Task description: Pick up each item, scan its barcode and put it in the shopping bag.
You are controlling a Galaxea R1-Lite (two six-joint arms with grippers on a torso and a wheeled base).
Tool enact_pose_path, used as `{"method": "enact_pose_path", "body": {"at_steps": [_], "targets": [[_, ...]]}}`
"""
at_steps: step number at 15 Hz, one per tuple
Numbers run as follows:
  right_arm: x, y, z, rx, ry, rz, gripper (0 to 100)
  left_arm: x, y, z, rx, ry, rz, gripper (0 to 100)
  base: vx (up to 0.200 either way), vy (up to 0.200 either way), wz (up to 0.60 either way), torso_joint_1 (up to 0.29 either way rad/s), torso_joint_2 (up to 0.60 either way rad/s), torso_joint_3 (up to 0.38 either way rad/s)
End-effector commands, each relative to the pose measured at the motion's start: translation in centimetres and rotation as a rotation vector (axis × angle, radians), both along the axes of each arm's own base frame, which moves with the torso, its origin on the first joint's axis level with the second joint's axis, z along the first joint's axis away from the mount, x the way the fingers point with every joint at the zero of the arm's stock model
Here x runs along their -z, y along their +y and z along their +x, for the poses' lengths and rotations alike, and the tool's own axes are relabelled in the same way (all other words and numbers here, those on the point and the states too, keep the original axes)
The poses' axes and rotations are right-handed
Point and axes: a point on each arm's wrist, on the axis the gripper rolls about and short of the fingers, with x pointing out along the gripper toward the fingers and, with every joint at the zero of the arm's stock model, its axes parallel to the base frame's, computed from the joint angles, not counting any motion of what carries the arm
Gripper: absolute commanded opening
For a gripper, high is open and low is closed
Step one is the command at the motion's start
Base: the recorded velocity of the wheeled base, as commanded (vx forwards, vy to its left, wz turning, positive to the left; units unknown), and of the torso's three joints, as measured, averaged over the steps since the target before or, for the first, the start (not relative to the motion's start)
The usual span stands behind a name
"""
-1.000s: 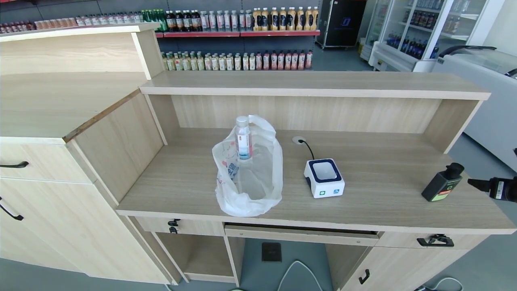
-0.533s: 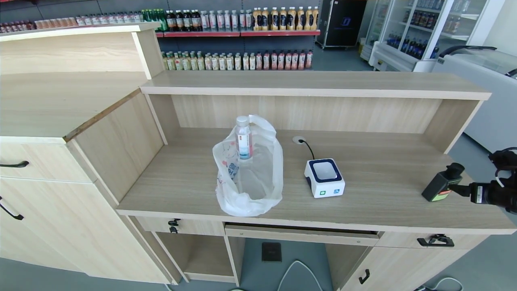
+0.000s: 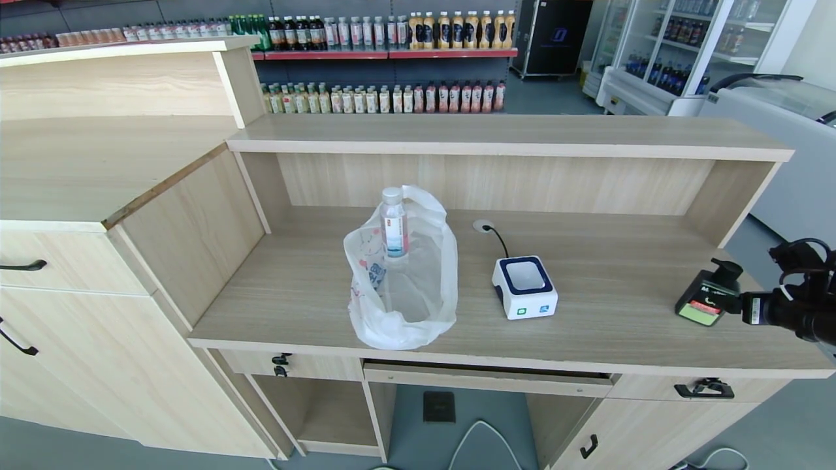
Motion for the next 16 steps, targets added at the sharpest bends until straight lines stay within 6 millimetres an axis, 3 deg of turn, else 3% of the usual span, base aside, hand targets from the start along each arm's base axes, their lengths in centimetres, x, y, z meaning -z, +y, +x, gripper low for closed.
{"method": "enact_pose_path", "body": {"at_steps": [1,8,16], "targets": [[0.6,0.2,0.4,-0.010,0.010,0.006,100,0.0,0.0,0.0,-0.001,0.000,0.000,100,0.000,0.000,0.00,0.000,0.00,0.000],[1.6,2.3,3.4,-0.091,-0.028,-0.014,100,0.0,0.0,0.0,-0.001,0.000,0.000,100,0.000,0.000,0.00,0.000,0.00,0.000],[3.3,4.1,4.7,-0.155,-0.021,-0.031,100,0.0,0.0,0.0,-0.001,0.000,0.000,100,0.000,0.000,0.00,0.000,0.00,0.000]]}}
